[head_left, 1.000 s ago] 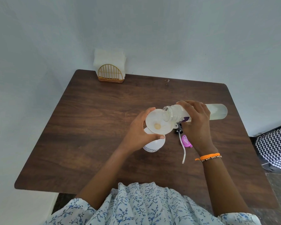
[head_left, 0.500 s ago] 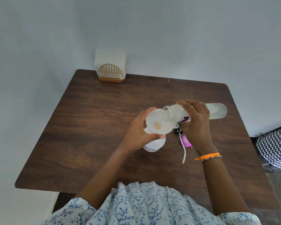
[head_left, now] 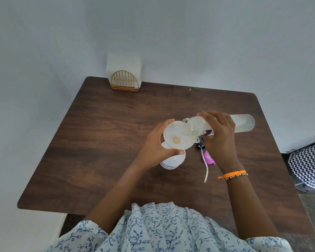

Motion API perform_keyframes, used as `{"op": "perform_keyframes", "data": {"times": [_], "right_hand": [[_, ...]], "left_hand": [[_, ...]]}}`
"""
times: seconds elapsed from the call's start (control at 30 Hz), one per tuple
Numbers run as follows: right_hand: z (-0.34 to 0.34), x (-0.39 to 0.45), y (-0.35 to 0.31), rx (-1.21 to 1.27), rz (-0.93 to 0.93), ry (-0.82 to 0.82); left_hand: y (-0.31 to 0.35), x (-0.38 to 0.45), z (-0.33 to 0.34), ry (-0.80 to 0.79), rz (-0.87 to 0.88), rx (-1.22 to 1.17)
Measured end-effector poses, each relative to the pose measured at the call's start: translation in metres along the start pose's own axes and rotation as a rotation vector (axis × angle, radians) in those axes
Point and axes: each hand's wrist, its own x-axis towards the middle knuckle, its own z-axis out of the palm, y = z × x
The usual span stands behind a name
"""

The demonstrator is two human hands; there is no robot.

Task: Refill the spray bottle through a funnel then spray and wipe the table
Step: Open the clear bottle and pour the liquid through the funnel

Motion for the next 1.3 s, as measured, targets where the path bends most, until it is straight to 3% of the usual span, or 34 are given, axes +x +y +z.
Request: {"op": "perform_keyframes", "data": {"times": [1.3], "right_hand": [[-0.0018, 0.0006, -0.0007, -0.017, -0.022, -0.009]], "left_hand": [[-0.0036, 0.0006, 0.0009, 0.004, 0.019, 0.013]]}}
